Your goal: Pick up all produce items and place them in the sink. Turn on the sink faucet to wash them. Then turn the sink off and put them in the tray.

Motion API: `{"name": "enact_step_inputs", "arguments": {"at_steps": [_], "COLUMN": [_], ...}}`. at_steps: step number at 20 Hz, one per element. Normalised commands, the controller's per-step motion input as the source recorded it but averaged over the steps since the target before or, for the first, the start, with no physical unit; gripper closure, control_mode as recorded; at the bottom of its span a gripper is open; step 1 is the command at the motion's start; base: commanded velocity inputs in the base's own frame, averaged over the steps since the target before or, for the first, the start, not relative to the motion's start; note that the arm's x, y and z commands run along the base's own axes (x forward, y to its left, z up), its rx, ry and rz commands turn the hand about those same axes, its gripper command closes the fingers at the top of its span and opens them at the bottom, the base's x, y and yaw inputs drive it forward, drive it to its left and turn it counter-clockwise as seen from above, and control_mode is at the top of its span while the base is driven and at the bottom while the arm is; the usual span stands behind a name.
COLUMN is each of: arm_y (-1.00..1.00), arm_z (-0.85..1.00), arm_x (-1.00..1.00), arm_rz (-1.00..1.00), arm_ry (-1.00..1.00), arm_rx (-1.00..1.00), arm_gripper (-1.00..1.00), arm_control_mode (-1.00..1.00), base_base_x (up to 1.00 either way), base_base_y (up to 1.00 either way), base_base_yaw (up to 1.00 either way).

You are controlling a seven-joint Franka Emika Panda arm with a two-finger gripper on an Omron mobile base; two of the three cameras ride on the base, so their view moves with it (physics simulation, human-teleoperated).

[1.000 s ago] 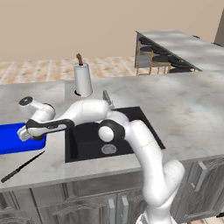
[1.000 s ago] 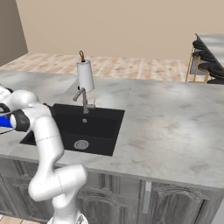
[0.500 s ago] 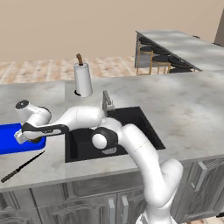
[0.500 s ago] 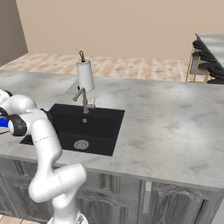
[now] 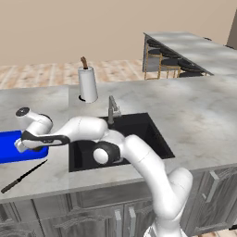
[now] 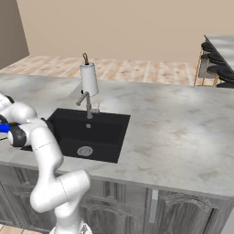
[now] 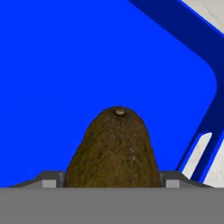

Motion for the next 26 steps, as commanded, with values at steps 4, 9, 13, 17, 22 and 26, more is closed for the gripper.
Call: {"name": "enact_step_inputs", "arguments": {"at_steps": [4,9,13,17,22,26], "arm_y": [0.00,0.00,0.00,-0.22,-0.46,-0.55], "arm_z": [0.00,0.20,0.46,0.31,0.09,0.11], "arm_x": [0.08,0.00,-0.03,-0.23,-0.41,-0.32], "arm_rz": [0.01,0.00,0.00,0.00,0.00,0.06], "arm_ry": [0.00,0.00,0.00,0.00,0.00,-0.01], "arm_rx": [0.00,0.00,0.00,0.00,0.00,-0.07], "arm_gripper": [-1.00,-1.00,-1.00,-1.00,-1.00,-1.00], "arm_control_mode": [-1.00,-1.00,-1.00,-1.00,-1.00,-1.00], "base_base_x": [0.00,0.00,0.00,0.00,0.00,0.00], "base_base_y": [0.00,0.00,0.00,0.00,0.00,0.00], "base_base_yaw": [0.00,0.00,0.00,0.00,0.00,0.00]}}
